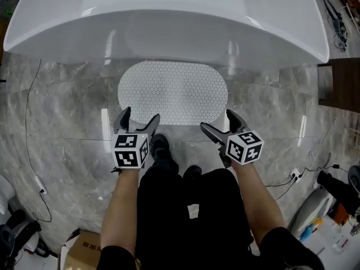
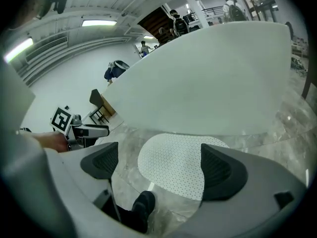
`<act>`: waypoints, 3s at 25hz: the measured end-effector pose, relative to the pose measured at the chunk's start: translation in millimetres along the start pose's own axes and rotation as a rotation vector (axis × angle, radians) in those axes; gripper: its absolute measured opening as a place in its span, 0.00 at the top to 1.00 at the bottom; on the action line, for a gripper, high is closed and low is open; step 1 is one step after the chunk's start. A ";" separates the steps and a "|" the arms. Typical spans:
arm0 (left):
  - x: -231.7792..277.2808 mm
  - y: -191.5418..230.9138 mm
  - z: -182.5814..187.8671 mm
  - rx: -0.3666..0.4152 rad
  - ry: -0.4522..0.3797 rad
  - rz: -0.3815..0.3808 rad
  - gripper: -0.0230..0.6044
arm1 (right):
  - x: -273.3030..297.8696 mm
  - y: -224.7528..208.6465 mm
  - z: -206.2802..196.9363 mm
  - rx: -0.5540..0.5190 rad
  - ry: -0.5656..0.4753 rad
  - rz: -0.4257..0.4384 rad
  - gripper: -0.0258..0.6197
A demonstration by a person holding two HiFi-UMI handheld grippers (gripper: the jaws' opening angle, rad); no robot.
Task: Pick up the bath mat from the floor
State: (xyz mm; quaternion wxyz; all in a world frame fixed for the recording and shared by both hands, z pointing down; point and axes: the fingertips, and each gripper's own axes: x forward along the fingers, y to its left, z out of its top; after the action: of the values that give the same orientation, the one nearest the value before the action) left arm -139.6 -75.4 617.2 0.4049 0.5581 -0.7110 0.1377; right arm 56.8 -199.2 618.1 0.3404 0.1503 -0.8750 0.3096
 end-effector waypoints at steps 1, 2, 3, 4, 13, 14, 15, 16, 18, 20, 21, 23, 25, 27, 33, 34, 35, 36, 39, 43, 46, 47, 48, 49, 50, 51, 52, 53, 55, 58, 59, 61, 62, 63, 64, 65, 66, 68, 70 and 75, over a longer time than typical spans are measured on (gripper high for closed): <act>8.7 3.7 -7.7 0.001 0.005 -0.003 0.27 | 11.4 -5.1 -6.1 -0.007 0.008 0.004 0.14; 17.6 7.6 -15.0 -0.002 0.008 -0.008 0.27 | 23.3 -10.8 -11.0 -0.015 0.014 0.007 0.14; 26.6 11.8 -21.5 -0.009 0.010 -0.015 0.27 | 35.4 -16.9 -14.3 -0.022 0.016 0.010 0.14; 35.6 16.3 -26.8 -0.022 0.010 -0.024 0.27 | 47.6 -23.3 -16.3 -0.028 0.014 0.011 0.14; 102.0 91.8 -32.0 -0.039 -0.067 -0.004 0.27 | 153.9 -53.9 -17.2 -0.128 -0.035 0.044 0.14; 108.5 97.7 -35.1 -0.035 -0.071 -0.002 0.27 | 163.3 -54.8 -20.6 -0.137 -0.036 0.054 0.14; 115.3 102.4 -38.6 -0.032 -0.072 -0.003 0.27 | 171.9 -56.7 -25.3 -0.141 -0.034 0.064 0.14; 122.3 106.0 -42.4 -0.028 -0.072 -0.005 0.27 | 179.7 -59.4 -30.4 -0.141 -0.027 0.076 0.14; 136.3 110.6 -54.2 -0.005 -0.060 -0.007 0.27 | 192.4 -64.6 -39.1 -0.152 -0.001 0.105 0.14; 148.0 115.4 -71.6 0.022 -0.035 -0.004 0.27 | 200.7 -70.1 -40.4 -0.197 0.017 0.119 0.14; 153.1 118.2 -80.2 0.029 -0.021 -0.003 0.27 | 203.2 -74.8 -38.9 -0.230 0.021 0.112 0.14; 162.8 123.7 -94.7 0.031 0.001 0.001 0.27 | 205.5 -88.9 -36.9 -0.286 0.031 0.078 0.14; 171.6 126.4 -107.1 0.026 0.017 0.010 0.27 | 203.3 -105.7 -43.4 -0.297 0.053 0.043 0.14; 180.1 124.4 -117.8 0.023 0.036 0.010 0.27 | 197.1 -118.3 -52.2 -0.244 0.066 0.028 0.14; 198.9 119.5 -120.9 0.009 0.076 -0.043 0.27 | 193.2 -139.8 -44.5 -0.145 0.042 0.010 0.14; 202.7 121.4 -119.6 -0.003 0.079 -0.046 0.27 | 196.5 -147.6 -46.5 -0.144 0.050 -0.005 0.14; 206.9 124.1 -120.4 -0.014 0.085 -0.045 0.27 | 200.1 -155.8 -50.6 -0.144 0.064 -0.021 0.14; 211.1 127.7 -123.4 -0.023 0.095 -0.039 0.27 | 204.0 -164.2 -56.4 -0.151 0.084 -0.038 0.14; 221.7 138.9 -146.1 -0.010 0.154 -0.011 0.27 | 215.9 -190.4 -81.5 -0.227 0.169 -0.090 0.14; 232.9 143.8 -189.3 0.131 0.281 -0.021 0.27 | 224.5 -220.1 -114.1 -0.292 0.257 -0.136 0.14; 242.6 155.9 -209.2 0.205 0.347 -0.007 0.27 | 229.8 -232.9 -124.0 -0.350 0.308 -0.154 0.14; 245.3 160.2 -212.9 0.200 0.359 0.001 0.27 | 230.7 -236.5 -126.8 -0.366 0.326 -0.160 0.14; 247.8 163.7 -214.9 0.183 0.363 0.012 0.27 | 230.9 -240.5 -130.4 -0.376 0.345 -0.168 0.14; 250.1 166.0 -215.6 0.160 0.360 0.025 0.27 | 230.1 -245.1 -135.2 -0.377 0.366 -0.179 0.14; 252.5 167.0 -215.9 0.139 0.353 0.036 0.27 | 228.4 -249.8 -141.5 -0.372 0.390 -0.191 0.14; 254.6 167.3 -216.8 0.128 0.345 0.043 0.26 | 226.2 -254.1 -149.5 -0.364 0.418 -0.202 0.14; 256.2 167.6 -218.6 0.132 0.340 0.048 0.26 | 224.2 -257.2 -158.1 -0.360 0.448 -0.210 0.14; 257.2 169.2 -221.1 0.149 0.342 0.051 0.25 | 222.9 -259.0 -166.1 -0.362 0.474 -0.216 0.14; 257.4 177.1 -226.6 0.198 0.363 0.059 0.24 | 222.7 -260.5 -176.7 -0.375 0.509 -0.223 0.14; 254.8 193.0 -236.2 0.236 0.422 0.057 0.24 | 222.9 -265.8 -184.1 -0.390 0.533 -0.245 0.14; 253.8 196.9 -240.0 0.235 0.444 0.050 0.24 | 222.1 -268.4 -184.6 -0.389 0.536 -0.257 0.14; 252.8 201.6 -245.2 0.236 0.472 0.035 0.24 | 221.8 -271.4 -184.8 -0.383 0.536 -0.270 0.14; 253.1 202.3 -246.2 0.241 0.478 0.030 0.24 | 222.8 -272.0 -186.5 -0.382 0.539 -0.266 0.14; 253.8 201.8 -246.5 0.248 0.480 0.029 0.24 | 224.0 -272.3 -188.7 -0.382 0.543 -0.260 0.14; 255.1 200.5 -246.5 0.257 0.480 0.030 0.24 | 225.0 -272.3 -190.2 -0.382 0.547 -0.255 0.14; 256.7 199.0 -246.3 0.266 0.481 0.030 0.24 | 226.3 -271.9 -191.5 -0.382 0.550 -0.247 0.14; 258.2 198.0 -245.7 0.275 0.485 0.031 0.24 | 228.6 -270.9 -193.7 -0.382 0.553 -0.235 0.14; 260.1 197.5 -243.7 0.286 0.499 0.029 0.24 | 232.5 -271.6 -199.6 -0.396 0.569 -0.225 0.14; 261.1 195.9 -245.1 0.287 0.520 0.020 0.24 | 231.2 -275.7 -202.1 -0.414 0.583 -0.244 0.14; 262.7 201.8 -239.5 0.323 0.537 0.049 0.17 | 239.6 -280.5 -203.8 -0.403 0.553 -0.236 0.05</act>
State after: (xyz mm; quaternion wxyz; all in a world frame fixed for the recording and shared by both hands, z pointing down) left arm -234.1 -31.1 1012.5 0.4810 0.5414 -0.5609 0.4012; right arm 118.9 -294.5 1023.9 0.6204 0.0907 -0.7700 0.1184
